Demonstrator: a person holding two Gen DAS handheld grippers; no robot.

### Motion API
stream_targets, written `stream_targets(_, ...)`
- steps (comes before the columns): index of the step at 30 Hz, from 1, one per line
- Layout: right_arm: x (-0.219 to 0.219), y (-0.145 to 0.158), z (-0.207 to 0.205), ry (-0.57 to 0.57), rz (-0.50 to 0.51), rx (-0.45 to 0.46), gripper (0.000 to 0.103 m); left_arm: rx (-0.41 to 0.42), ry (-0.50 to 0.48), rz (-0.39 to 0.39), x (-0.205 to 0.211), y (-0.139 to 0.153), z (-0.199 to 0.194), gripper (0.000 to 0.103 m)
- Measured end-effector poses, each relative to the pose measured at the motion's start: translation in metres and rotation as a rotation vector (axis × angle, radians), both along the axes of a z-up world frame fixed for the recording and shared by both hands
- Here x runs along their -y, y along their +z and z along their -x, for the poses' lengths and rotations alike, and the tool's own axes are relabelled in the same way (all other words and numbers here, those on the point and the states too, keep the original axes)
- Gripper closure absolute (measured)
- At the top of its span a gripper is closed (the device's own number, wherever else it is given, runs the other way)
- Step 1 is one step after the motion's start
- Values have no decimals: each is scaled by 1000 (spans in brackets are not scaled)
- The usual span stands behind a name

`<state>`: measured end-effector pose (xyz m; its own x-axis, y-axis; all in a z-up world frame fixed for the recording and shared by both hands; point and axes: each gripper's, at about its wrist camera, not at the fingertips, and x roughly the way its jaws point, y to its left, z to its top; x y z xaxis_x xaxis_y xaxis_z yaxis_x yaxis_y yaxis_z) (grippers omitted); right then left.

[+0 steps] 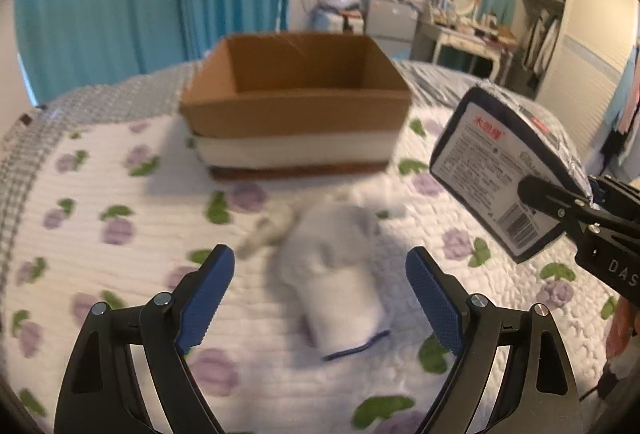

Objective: Organize soft objects
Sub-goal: 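Grasp the tissue-paper pack with the right gripper while the left gripper grasps a white sock, then place the tissue-paper pack and white sock into the box, releasing both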

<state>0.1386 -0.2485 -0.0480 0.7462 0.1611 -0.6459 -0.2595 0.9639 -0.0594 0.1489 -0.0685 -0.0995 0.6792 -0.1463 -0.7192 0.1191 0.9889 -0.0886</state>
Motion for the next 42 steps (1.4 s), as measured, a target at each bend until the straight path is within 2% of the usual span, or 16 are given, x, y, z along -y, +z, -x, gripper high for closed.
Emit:
stream_targets(5,17,-22,-17,-57,8,-29,61,-48,1,-37,19,-32,-23,15)
stream_targets(13,20,-41,-44,-61,-41,-76,61,-132,76,-22,16,-68,-55,16)
stream_targets(14,18,-41,-44,-59,-41,-76,61,-139,80,-21,15,-70,-56,21)
stream_targets(15,17,-41,-44,-55,-42,-77,61,-147,79,-15,13,-72,-55,30)
stream_targets(17,17,-41,-42,-51,-42,-75,61,-157,66,7,12,-71,-52,34)
stream_targets(18,16,-41,-41,-50,-43,-74,61,-152,60,11,12,-68,-49,41)
stream_targets(23,17,-35,-31,-55,-45,-60,61,-108,6,-27,11,-45,-27,47)
stream_targets(26,18,-23,-18,-59,-46,-42,61,-65,13,-38,3,-22,-12,47)
stream_targets(33,10,31,20,-43,-27,49,61,52,14,-16,-18,48,16,47)
stream_targets(39,-12,88,41,-6,-8,155,61,148,24,29,-26,109,18,47)
stream_targets(42,-25,111,39,18,-1,195,61,177,24,27,-33,128,10,47)
